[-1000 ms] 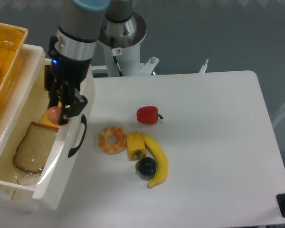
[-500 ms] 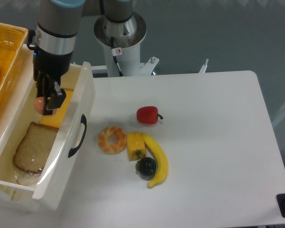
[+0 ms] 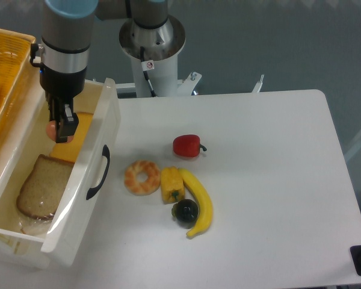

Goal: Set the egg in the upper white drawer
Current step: 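Lower the held egg into the drawer beside the cheese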

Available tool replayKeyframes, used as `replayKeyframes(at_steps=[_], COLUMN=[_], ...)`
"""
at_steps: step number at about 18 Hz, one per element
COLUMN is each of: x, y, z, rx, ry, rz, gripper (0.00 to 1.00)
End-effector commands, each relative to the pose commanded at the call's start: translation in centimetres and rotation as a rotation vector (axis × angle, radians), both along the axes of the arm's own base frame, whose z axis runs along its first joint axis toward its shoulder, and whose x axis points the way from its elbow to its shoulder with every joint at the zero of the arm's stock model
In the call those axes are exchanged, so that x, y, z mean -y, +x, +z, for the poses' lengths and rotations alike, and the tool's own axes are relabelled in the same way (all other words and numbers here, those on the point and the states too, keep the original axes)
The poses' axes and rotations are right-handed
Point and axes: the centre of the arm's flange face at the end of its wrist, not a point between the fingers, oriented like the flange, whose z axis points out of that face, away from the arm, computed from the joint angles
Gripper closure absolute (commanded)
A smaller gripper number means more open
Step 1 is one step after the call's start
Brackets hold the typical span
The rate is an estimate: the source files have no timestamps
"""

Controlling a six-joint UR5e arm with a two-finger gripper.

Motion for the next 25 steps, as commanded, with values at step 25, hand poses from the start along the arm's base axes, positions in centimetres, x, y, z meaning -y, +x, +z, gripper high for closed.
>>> replayKeyframes(at_steps=[25], x=[-1.4], y=[1.2], z=[-4.3], rx=[-0.014], ry=[-0.088], rz=[-0.065], gripper=[0.78])
